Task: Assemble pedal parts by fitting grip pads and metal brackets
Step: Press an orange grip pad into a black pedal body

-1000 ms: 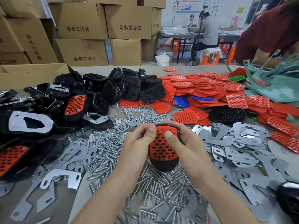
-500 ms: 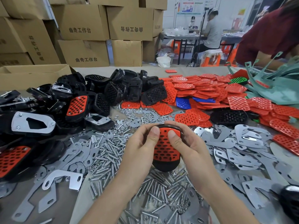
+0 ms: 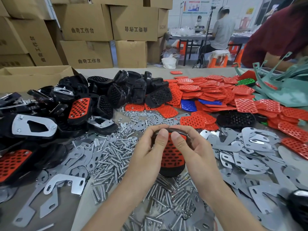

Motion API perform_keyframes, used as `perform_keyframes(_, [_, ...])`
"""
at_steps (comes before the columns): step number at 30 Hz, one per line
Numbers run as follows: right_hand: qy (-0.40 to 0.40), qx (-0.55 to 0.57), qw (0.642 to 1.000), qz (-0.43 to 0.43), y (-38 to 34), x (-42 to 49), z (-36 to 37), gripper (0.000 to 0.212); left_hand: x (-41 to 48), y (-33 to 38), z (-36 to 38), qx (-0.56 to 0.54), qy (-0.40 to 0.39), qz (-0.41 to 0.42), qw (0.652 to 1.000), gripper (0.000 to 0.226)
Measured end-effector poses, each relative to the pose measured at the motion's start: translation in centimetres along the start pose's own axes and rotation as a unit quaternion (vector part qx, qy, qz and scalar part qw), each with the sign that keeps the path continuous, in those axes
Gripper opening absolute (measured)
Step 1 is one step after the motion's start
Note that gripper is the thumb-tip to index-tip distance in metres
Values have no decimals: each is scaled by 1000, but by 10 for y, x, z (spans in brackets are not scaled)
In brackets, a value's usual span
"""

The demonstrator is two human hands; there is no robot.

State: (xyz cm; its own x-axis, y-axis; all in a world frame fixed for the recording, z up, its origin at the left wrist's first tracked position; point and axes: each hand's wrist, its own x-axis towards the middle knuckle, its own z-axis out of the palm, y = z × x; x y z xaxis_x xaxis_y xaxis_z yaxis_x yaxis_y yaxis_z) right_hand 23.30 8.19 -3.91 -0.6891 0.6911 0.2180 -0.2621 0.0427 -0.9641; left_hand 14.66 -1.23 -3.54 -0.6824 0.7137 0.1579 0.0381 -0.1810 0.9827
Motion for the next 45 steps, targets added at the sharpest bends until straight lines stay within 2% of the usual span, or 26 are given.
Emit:
perform_keyframes(6, [-16,-2,1000,-16,1,-2,2,15,4,-1,-3,-35,20,-29,999,18])
perform_keyframes(9, [-17,-9,1000,-23,1,-3,3,19,5,0,-5,-34,23,-16,999,20])
perform_keyframes(12, [-16,11,999,-25,-1,-3,3,11,5,3,-6,-19,11,15,1000,11])
perform_keyframes(16, [-21,3,999,-36,-1,-2,0,19,6,3,-7,-17,13,20,1000,18])
perform_keyframes(21, [22,7,1000,-3,3,5,-3,10,7,-1,-2,10,34,39,999,32])
perform_keyframes(26, [125,140,979,83,5,14,-12,32,2,-12,-2,148,35,68,986,18])
perform_keyframes(29, [139,241,954,107,2,17,-14,48,3,-17,-1,206,25,69,976,21])
perform_keyframes(31, [135,283,942,118,1,19,-15,59,3,-16,1,156,22,55,986,27])
perform_keyframes(33, [121,323,929,130,0,19,-14,50,6,-15,3,30,18,8,999,35])
perform_keyframes(35, [99,344,922,145,0,18,-13,39,8,-17,2,-26,37,-20,999,41])
perform_keyframes(37, [77,332,927,155,2,18,-12,40,8,-17,0,-3,64,-16,998,39])
perform_keyframes(40, [63,250,953,158,6,18,-10,37,9,-19,-3,20,86,5,996,25])
perform_keyframes(42, [61,180,970,149,10,18,-9,36,10,-19,-5,47,95,29,994,26])
perform_keyframes(45, [48,109,983,137,12,17,-10,46,8,-18,-5,85,80,56,992,30])
